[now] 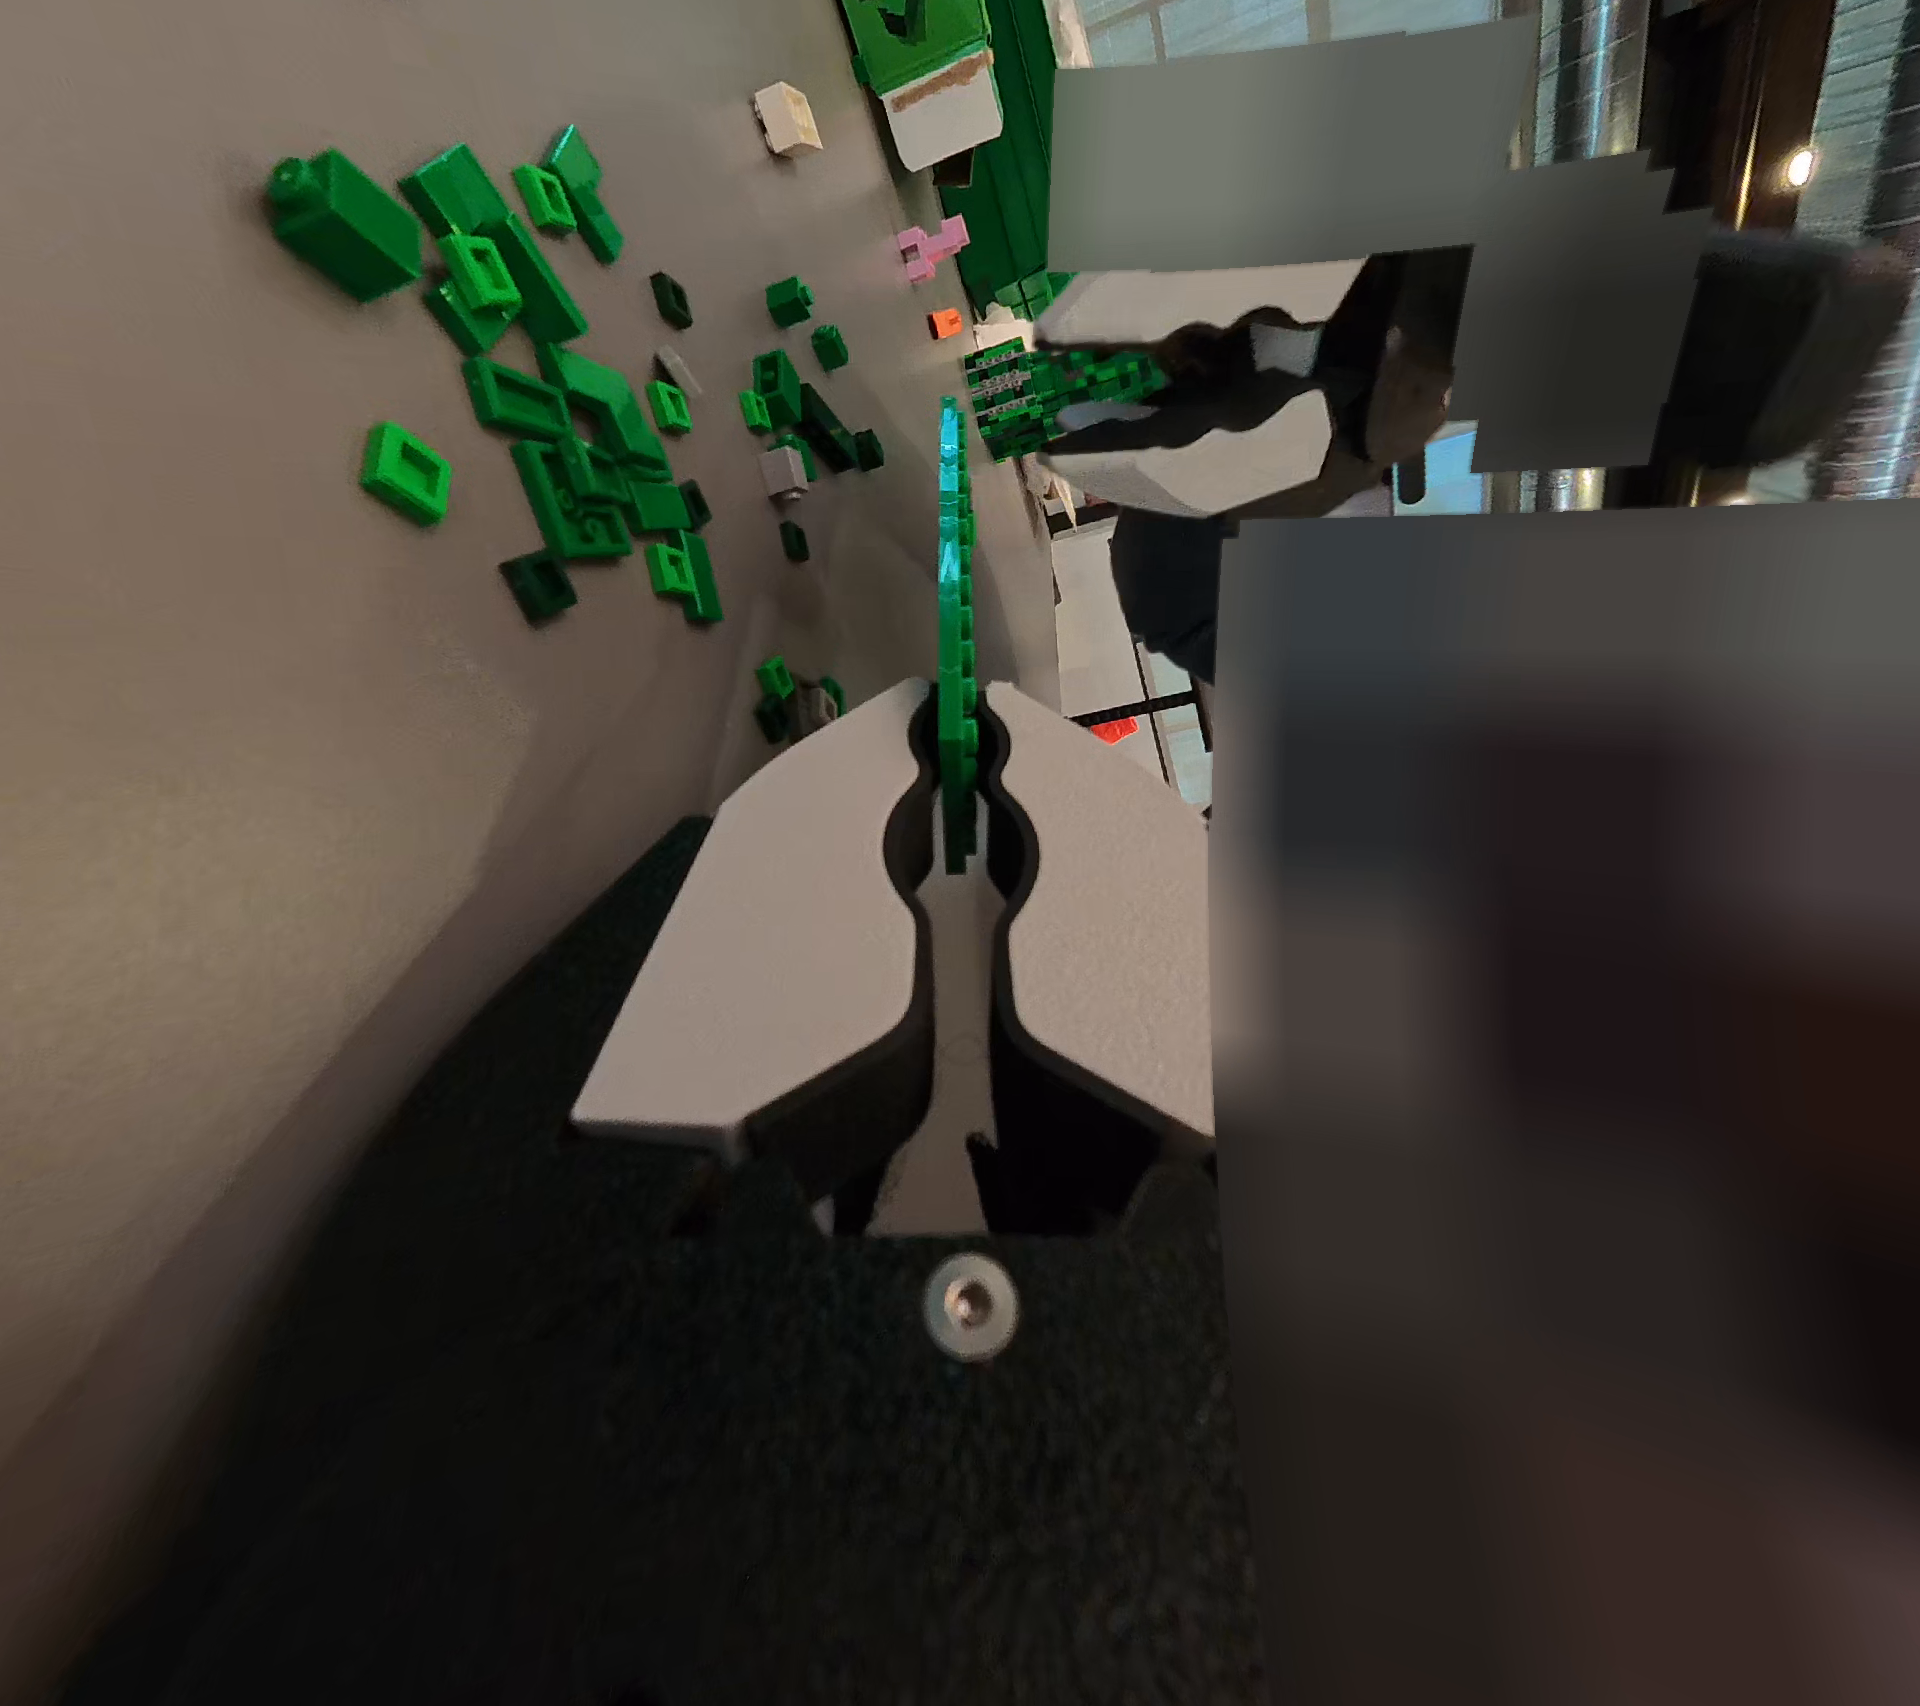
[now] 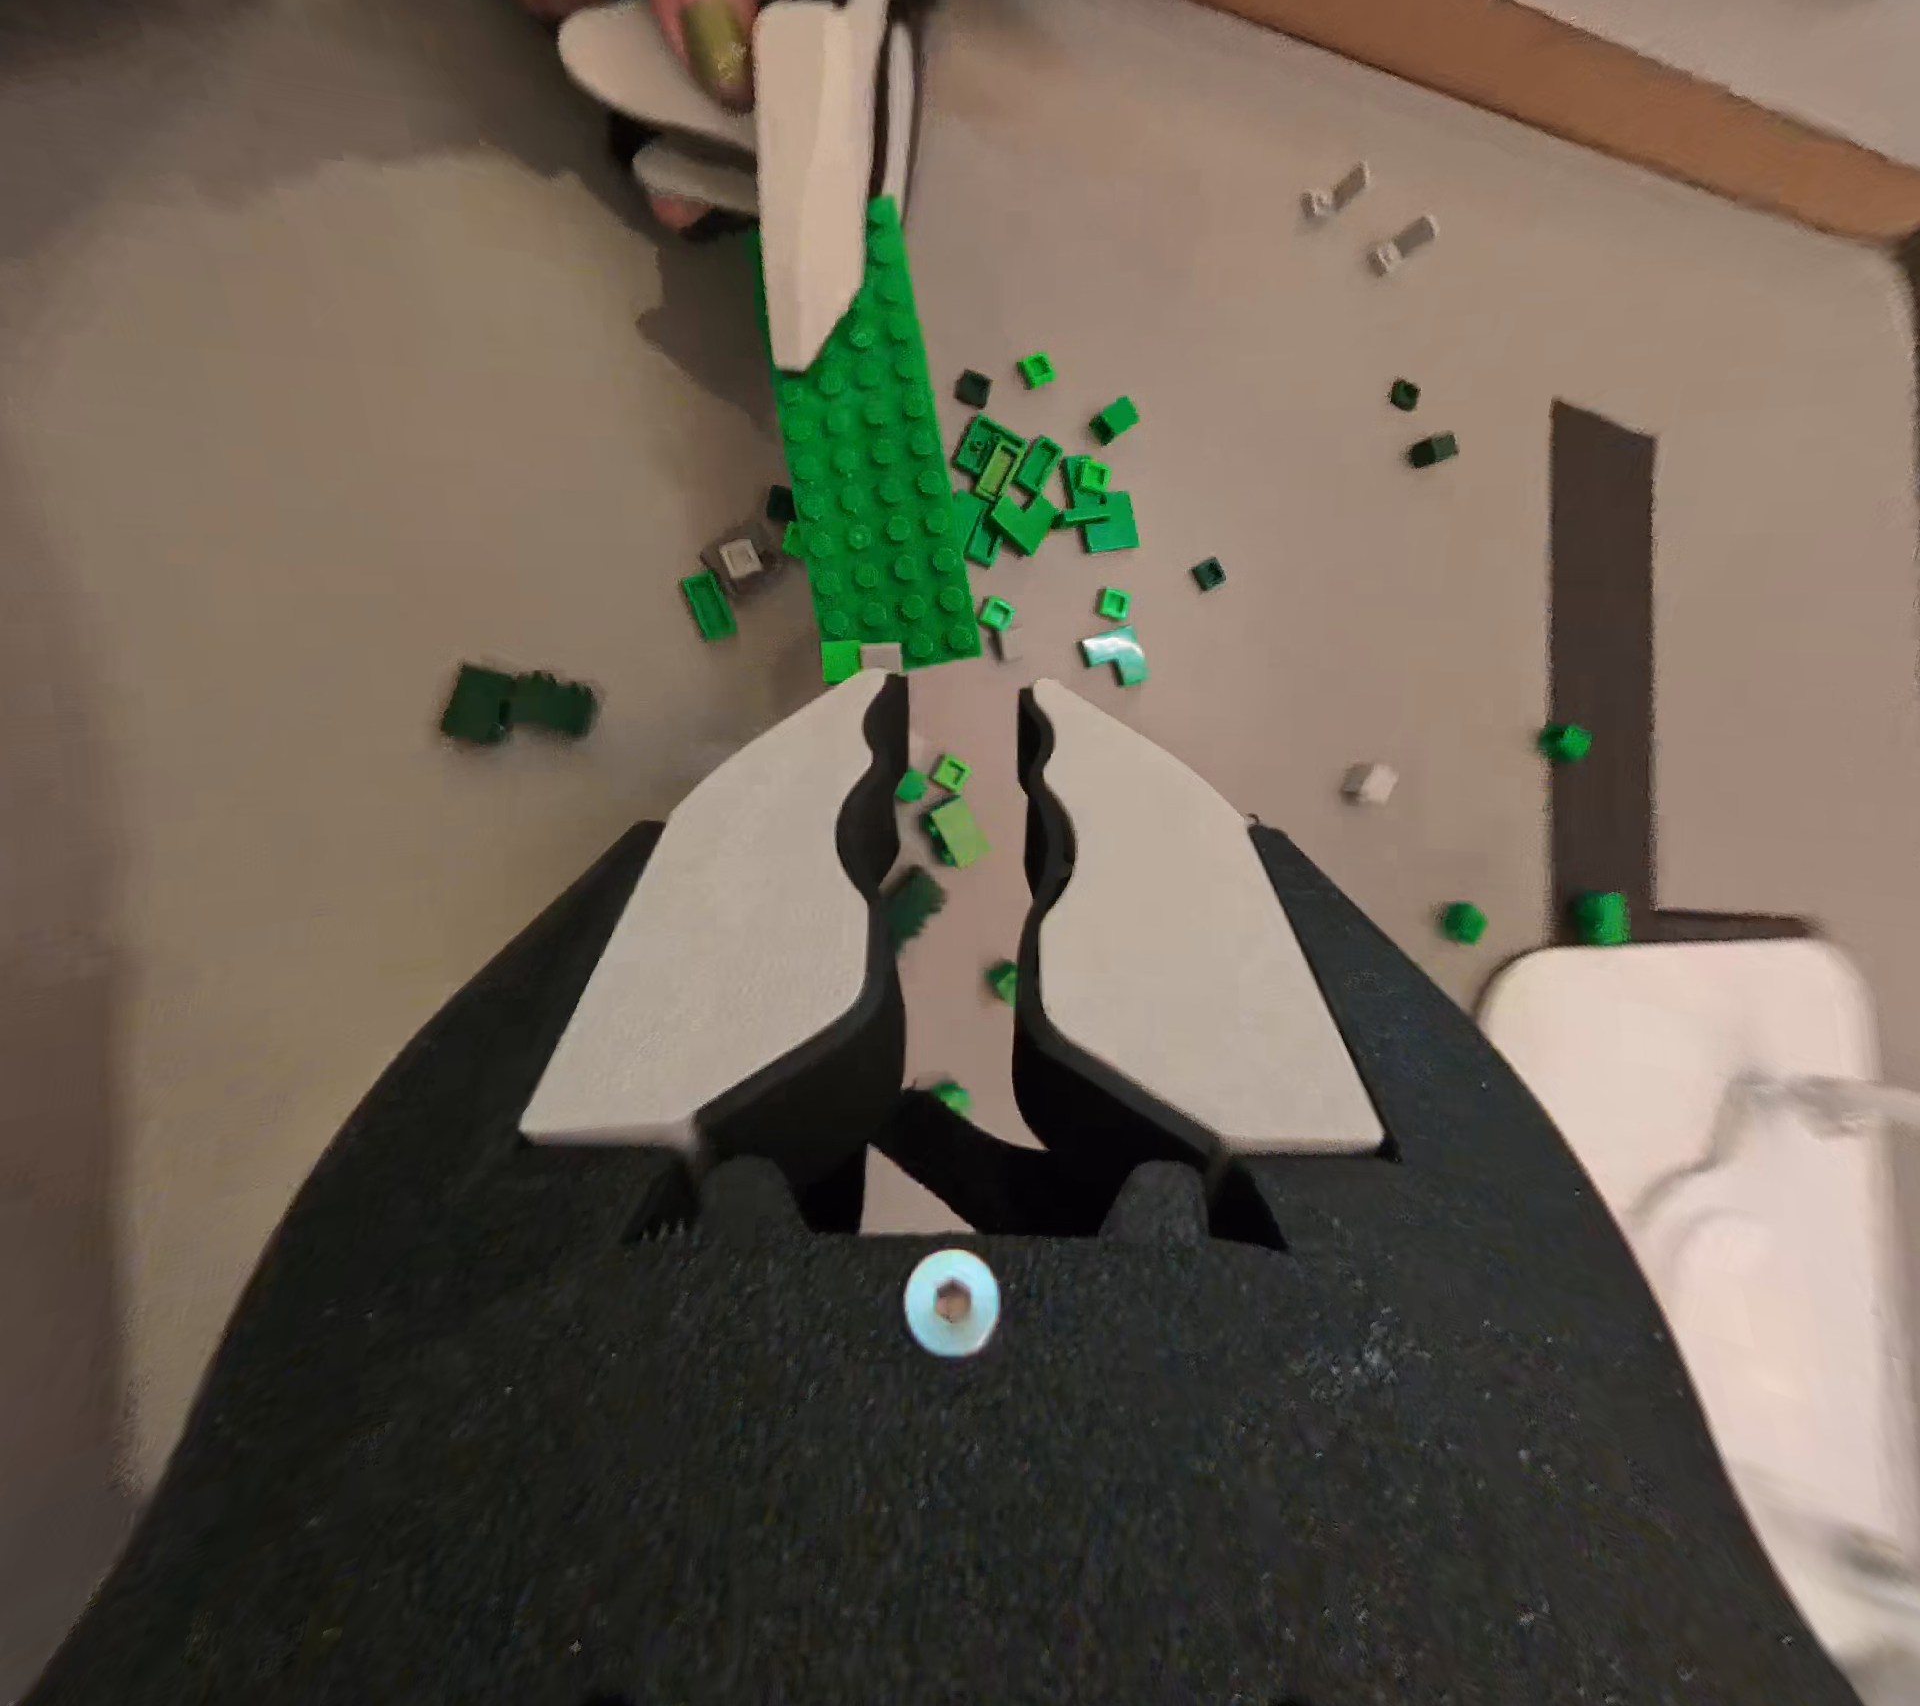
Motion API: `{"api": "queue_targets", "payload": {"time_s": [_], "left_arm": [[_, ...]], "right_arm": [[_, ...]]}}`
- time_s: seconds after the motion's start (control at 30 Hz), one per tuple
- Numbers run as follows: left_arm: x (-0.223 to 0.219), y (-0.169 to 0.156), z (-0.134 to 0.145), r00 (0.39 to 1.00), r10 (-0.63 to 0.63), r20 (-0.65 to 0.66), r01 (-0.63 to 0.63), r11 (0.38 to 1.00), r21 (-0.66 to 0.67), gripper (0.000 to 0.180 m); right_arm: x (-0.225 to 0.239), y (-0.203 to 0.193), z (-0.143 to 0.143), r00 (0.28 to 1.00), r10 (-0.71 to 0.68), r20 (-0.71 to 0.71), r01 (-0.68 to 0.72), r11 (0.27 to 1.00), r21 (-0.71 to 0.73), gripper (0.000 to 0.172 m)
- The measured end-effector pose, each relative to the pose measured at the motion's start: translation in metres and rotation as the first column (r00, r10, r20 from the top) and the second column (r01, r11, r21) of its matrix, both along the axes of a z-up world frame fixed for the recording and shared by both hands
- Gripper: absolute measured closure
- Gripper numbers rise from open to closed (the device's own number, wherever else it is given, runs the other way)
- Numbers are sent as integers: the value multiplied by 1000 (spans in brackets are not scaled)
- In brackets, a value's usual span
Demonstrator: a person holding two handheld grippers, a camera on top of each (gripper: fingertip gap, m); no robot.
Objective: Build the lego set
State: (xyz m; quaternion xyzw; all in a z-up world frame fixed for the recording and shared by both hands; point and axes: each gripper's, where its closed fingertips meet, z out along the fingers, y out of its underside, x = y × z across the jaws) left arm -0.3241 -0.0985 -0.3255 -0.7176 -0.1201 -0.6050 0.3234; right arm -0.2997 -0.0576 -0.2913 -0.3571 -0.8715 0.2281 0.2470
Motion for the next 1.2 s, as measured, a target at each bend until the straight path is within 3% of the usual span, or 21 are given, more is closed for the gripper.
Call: {"api": "queue_targets", "payload": {"time_s": [0.1, 0.23, 0.3, 0.37, 0.5, 0.63, 1.0, 1.2], "left_arm": [[0, -1, 3, 1000, -5, 5, 5, 1000, 21, 176], [0, -3, 9, 1000, -12, 17, 11, 998, 59, 176], [1, -4, 11, 1000, -17, 22, 15, 997, 75, 176], [1, -4, 12, 1000, -18, 24, 16, 997, 81, 176], [1, -5, 15, 999, -21, 30, 18, 995, 96, 176], [0, -5, 15, 999, -16, 30, 13, 995, 98, 176], [0, -5, 15, 999, -17, 28, 14, 995, 98, 176], [0, -5, 13, 1000, -19, 23, 17, 995, 95, 176]], "right_arm": [[2, -1, 3, 985, -161, 61, 172, 924, -341, 150], [3, -13, 9, 939, -210, 272, 344, 575, -743, 142], [2, -15, 9, 921, -212, 326, 388, 438, -811, 142], [1, -19, 10, 918, -199, 343, 394, 355, -848, 142], [0, -21, 10, 913, -182, 365, 404, 270, -874, 149], [0, -21, 16, 918, -153, 366, 386, 140, -912, 159], [1, -26, 13, 920, -118, 374, 387, 112, -915, 164], [2, -27, 10, 911, -122, 395, 411, 168, -896, 164]]}}
